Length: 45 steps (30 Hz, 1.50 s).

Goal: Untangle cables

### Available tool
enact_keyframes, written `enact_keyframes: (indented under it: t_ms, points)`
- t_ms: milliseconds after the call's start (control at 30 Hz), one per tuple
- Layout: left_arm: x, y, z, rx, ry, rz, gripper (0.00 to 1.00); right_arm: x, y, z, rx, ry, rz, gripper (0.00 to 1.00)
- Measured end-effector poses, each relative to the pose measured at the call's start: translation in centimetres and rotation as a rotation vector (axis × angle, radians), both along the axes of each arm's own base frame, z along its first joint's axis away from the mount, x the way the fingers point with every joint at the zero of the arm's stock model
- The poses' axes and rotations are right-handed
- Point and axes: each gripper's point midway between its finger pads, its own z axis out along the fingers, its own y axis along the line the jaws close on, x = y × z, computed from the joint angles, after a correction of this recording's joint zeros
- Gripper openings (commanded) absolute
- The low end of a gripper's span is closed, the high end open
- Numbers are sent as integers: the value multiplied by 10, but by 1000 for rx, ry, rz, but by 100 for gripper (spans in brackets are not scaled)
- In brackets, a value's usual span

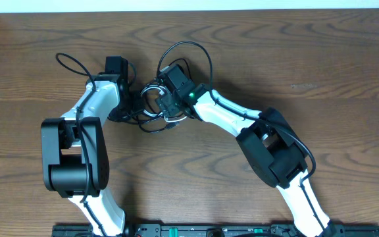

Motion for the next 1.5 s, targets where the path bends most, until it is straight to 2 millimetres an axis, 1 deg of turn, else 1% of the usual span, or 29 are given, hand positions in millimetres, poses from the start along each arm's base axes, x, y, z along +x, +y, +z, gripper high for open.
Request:
enact_keyframes:
  t_ms: [67,300,367,500,533,567,600,667,700,767,800,867,933,967,1000,1067,1100,1133,1233,1300,1400,1467,1500]
  points:
    - [2,0,0,1,-6,0,39,1,-7,-1,-33,-5,-20,80]
    - [1,0,0,1,-5,1,39,3,-19,-2,-62,20,-61,81]
    - [-2,1,0,5,10,2,39,4,-27,-2,-80,39,-74,82]
    - [-5,4,-1,3,22,11,39,6,-52,-2,-120,103,-111,82]
    - [-5,5,-1,-5,24,16,39,7,-60,-2,-130,120,-123,80]
    - [-6,6,-1,-10,24,21,39,8,-66,-2,-136,135,-132,75]
    - [-6,7,-1,-21,24,27,39,9,-73,-2,-142,148,-143,73]
    - [-6,7,-1,-47,24,34,39,10,-85,-1,-159,182,-158,65]
    - [-6,7,0,-59,23,38,35,9,-93,-1,-171,202,-169,61]
    - [-6,9,0,-81,22,46,24,8,-104,0,-193,238,-177,54]
    - [-6,10,0,-92,21,50,21,8,-111,0,-209,259,-174,49]
    - [-5,12,1,-112,19,56,20,9,-115,1,-215,282,-152,41]
    - [-5,12,1,-127,18,62,19,11,-112,2,-200,297,-110,22]
    - [-5,12,1,-133,17,64,19,12,-109,3,-181,304,-85,16]
    - [-5,11,1,-137,17,65,19,12,-103,5,-157,309,-50,13]
    - [-5,11,1,-142,17,65,11,10,-92,9,-113,321,8,6]
    - [-5,11,1,-144,17,63,9,8,-86,12,-84,328,38,1]
    - [-5,11,2,-145,16,60,8,6,-80,15,-57,334,63,1]
    - [-7,13,2,-152,22,68,7,1,-65,24,17,347,145,1]
    - [-10,21,1,-159,31,97,8,-5,-59,27,43,359,198,1]
    - [-18,41,1,-173,54,191,8,-17,-60,26,37,393,250,1]
    - [-25,59,1,-184,69,274,6,-20,-62,25,24,399,264,1]
    - [-28,67,1,-189,76,314,7,-20,-65,24,6,397,268,1]
